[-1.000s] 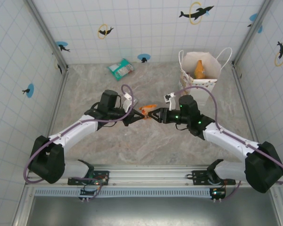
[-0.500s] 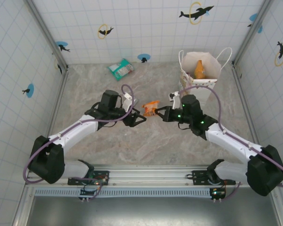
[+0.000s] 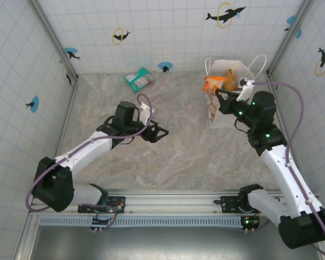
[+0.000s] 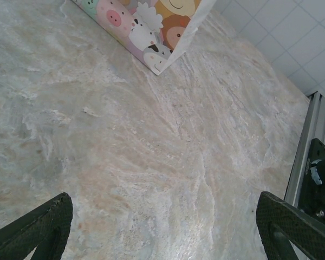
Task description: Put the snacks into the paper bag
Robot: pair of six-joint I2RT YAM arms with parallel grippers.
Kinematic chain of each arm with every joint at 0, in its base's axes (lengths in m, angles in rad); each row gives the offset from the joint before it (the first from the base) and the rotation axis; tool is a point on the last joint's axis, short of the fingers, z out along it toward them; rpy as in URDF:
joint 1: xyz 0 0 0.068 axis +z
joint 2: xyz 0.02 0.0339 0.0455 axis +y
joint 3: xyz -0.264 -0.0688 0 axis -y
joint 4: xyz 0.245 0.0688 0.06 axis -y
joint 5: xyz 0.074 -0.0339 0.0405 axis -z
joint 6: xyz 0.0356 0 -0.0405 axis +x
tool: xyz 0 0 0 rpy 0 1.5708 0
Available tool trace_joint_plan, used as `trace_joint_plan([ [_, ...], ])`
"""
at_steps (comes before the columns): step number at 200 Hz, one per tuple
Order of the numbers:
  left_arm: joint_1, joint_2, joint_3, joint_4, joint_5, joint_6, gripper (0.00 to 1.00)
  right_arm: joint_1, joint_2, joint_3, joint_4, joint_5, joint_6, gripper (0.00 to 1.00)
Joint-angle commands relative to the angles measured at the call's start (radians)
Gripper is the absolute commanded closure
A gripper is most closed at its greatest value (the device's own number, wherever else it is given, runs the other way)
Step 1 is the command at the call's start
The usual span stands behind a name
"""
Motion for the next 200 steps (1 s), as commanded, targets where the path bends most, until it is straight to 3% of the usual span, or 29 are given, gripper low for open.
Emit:
trace_joint_plan([
  [1, -0.004, 0.009, 0.035, 0.005, 0.006, -0.012, 0.11, -0.072, 0.008, 0.054, 0.008, 0.013, -0.017, 1.0],
  [72, -0.004, 0.005, 0.038, -0.017, -0.036, -0.024, 0.09, -0.207, 0.2, 0.141, 0.086, -0.041, 0.028, 1.0],
  [80, -0.003, 0.005, 0.038, -0.017, -0.045, -0.022, 0.08, -0.216, 0.222, 0.157, 0.082, -0.046, 0.029, 0.91],
  [93, -0.004, 0.006, 0.039, -0.019, -0.071, -0.031, 0.08, -0.226, 0.249, 0.188, 0.057, -0.043, 0.029, 0.67],
  [103, -0.004, 0.011, 0.044, -0.022, -0.091, -0.045, 0.08, -0.229, 0.26, 0.204, 0.041, -0.033, 0.022, 0.6],
  [152, 0.028, 0.074, 0.076, -0.01, -0.152, -0.124, 0.09, -0.233, 0.214, 0.186, 0.03, -0.017, 0.005, 0.58],
  [181, 0.094, 0.113, 0.112, -0.022, -0.203, -0.19, 0.11, -0.214, 0.163, 0.132, 0.052, -0.105, 0.017, 0.58],
  [200, 0.167, 0.144, 0.157, -0.029, -0.215, -0.242, 0.11, -0.162, 0.13, 0.105, 0.026, -0.093, 0.003, 0.58],
])
